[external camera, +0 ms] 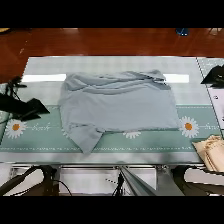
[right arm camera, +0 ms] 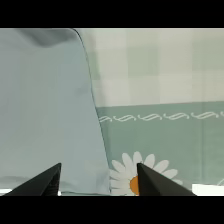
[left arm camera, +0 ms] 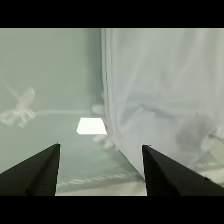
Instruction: Fold the shirts.
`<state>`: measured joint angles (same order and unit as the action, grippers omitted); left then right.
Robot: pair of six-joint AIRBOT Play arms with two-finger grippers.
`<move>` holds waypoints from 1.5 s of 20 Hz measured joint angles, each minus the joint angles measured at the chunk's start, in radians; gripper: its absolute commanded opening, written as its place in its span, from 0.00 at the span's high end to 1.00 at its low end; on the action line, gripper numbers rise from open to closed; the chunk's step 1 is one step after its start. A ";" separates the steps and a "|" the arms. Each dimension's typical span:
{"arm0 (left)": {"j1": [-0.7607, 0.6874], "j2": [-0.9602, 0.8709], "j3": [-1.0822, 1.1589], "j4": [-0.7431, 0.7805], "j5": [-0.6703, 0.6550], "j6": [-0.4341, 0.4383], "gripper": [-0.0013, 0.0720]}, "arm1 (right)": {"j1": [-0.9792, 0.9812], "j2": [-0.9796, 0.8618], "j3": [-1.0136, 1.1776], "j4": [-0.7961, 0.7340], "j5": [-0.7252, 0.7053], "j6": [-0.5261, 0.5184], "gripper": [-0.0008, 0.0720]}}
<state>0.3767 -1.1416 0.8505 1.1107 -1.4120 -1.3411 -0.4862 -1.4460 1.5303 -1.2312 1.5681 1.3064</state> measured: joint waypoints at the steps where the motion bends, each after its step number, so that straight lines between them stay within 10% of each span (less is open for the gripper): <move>1: 0.006 0.006 -0.057 -0.033 0.007 0.013 0.17 | -0.024 0.017 -0.051 0.025 -0.009 -0.009 0.24; 12: -0.111 -0.092 -0.263 -0.197 0.194 0.052 0.22 | -0.098 0.075 -0.262 0.177 -0.102 -0.081 0.24; 15: -0.158 -0.136 -0.267 -0.249 0.261 0.055 0.93 | -0.099 0.076 -0.267 0.197 -0.104 -0.085 0.24; 30: -0.184 -0.098 -0.264 -0.325 0.252 0.134 0.94 | -0.205 0.161 -0.655 0.145 -0.156 -0.120 0.24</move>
<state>0.1925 -1.2392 0.5865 0.7853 -1.1603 -1.2076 -0.6914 -1.2850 0.8753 -1.0863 1.4120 1.1866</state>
